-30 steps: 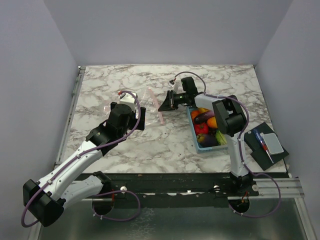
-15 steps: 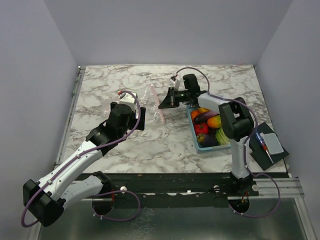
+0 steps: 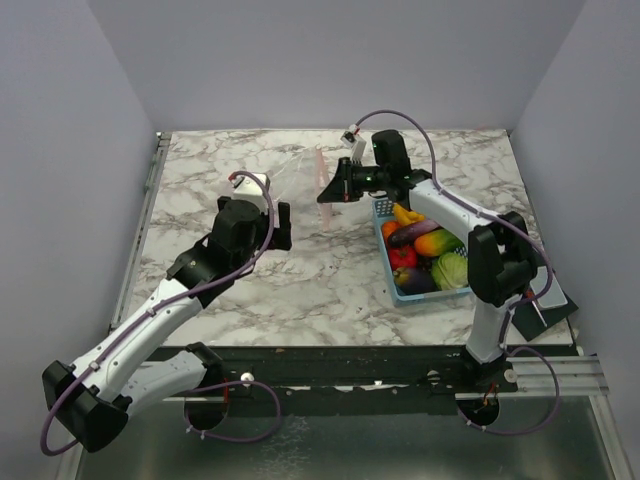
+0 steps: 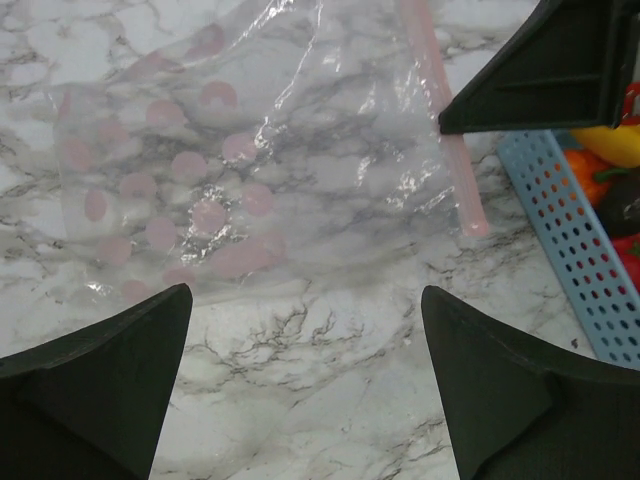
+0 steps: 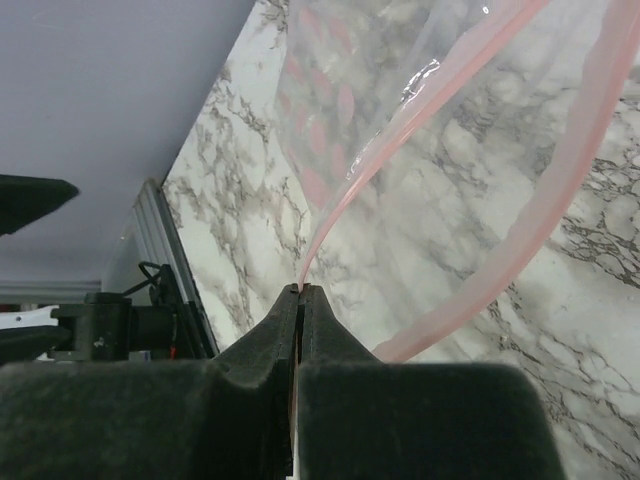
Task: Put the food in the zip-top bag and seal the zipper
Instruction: Pick up the zipper food storage bag at the center of the board.
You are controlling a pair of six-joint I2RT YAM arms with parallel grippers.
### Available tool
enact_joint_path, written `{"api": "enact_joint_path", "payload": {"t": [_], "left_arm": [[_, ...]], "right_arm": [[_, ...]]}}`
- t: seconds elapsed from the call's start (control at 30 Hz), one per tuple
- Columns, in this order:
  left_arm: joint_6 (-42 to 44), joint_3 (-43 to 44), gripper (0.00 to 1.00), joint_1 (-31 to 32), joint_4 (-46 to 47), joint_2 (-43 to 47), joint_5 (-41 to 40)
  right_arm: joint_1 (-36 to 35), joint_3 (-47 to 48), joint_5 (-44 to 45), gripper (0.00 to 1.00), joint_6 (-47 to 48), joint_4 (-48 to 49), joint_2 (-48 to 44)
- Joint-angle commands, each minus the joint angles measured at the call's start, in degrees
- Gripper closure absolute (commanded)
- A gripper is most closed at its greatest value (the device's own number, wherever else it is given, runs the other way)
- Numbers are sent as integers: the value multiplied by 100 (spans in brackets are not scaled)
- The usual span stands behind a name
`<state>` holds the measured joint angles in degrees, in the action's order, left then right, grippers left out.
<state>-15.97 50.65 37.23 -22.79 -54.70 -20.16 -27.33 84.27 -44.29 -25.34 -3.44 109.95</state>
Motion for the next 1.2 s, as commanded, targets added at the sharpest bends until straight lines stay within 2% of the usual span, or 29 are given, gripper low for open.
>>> {"api": "enact_joint_path", "payload": {"t": [0.0,0.4,0.77,1.17], "left_arm": [[-234,639,1,-6,100,-42,210],[-411,2016,1,-6,-542,-815,616],[-577,2620,1,-10,-956,-1257,614],[-544,3168,1,-8,-1176,-1572,1031]], "right_arm": [[-179,200,629,99,561,-761,-460],[-734,-20,1989,99,1112,-1275,-1363],[-1102,-349,2420,99,1278,-1274,-2008],[-1382,-99,2675,99,1586,-1789,-2382]]}}
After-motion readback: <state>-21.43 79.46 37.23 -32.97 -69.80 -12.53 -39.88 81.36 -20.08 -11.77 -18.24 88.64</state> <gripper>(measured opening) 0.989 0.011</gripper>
